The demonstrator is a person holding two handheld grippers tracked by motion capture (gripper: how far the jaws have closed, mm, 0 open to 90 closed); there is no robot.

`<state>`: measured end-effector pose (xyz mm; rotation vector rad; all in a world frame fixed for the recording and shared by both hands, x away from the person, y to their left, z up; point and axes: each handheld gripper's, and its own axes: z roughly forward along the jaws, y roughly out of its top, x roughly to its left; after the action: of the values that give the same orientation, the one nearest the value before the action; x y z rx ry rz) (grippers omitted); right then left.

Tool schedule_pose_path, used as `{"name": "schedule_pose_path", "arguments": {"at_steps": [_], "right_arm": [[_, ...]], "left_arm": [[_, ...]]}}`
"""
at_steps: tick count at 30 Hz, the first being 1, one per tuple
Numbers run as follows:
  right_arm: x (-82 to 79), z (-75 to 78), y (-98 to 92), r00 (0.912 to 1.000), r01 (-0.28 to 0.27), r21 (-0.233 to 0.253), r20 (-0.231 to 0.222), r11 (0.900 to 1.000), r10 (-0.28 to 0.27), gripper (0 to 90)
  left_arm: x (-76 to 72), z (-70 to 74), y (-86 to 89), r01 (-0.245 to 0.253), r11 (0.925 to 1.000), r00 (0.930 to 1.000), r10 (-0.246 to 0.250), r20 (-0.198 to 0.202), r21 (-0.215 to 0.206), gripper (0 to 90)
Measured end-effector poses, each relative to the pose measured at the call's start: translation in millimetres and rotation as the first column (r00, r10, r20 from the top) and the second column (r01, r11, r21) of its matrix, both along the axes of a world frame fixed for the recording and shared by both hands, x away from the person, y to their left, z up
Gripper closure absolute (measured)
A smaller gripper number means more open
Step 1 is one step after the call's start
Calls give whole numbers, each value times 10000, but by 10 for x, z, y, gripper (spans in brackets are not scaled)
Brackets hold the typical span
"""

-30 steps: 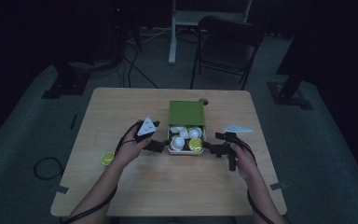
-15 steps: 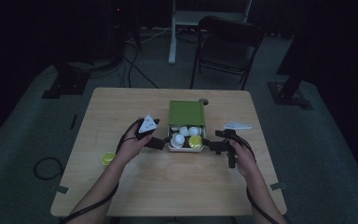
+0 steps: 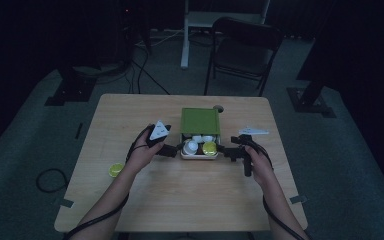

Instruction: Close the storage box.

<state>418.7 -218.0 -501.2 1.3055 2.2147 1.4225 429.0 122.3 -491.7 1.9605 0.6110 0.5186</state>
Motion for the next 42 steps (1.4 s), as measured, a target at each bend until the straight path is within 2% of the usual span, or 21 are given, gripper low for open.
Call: {"name": "schedule_pose_path", "arguments": {"at_steps": [6, 12, 19, 25, 29, 36, 38, 40, 42], "right_arm": [[32, 3, 14, 9999, 137, -95, 81, 9999, -137, 106], [58, -5, 21, 9993, 367, 25, -29, 9993, -367, 106], [65, -16, 41, 9984, 569, -3, -64, 9984, -569, 102], [45, -20, 54, 9969, 783, 37, -75, 9969, -783, 102], [35, -24, 60, 9965, 837, 31, 27, 9965, -837, 103], [11, -8, 75, 9958, 826, -193, 402, 9964, -818, 103], [5, -7, 77, 9955, 811, -293, 514, 9963, -795, 103], [-5, -2, 78, 9953, 801, -253, 561, 9965, -786, 103], [-19, 5, 85, 9951, 663, -436, 766, 9968, -628, 103]], "left_arm": [[38, 9, -13, -115, 9999, 9998, 113, 164, 122, 92], [63, 8, -19, -273, 9995, 9993, 269, 261, 148, 92], [75, -6, -17, -342, 9994, 9992, 342, 194, 29, 92], [50, -6, -44, -491, 9986, 9984, 486, 286, 187, 93], [22, -2, -66, -484, 9988, 9988, 483, 79, 68, 94], [-24, 7, -73, -594, 9982, 9982, 595, -39, 53, 94], [-39, 14, -72, -592, 9982, 9980, 591, -210, -57, 94], [-57, 22, -69, -628, 9980, 9978, 626, -224, -81, 94], [-74, 30, -61, -698, 9975, 9975, 697, -149, -127, 94]]}}
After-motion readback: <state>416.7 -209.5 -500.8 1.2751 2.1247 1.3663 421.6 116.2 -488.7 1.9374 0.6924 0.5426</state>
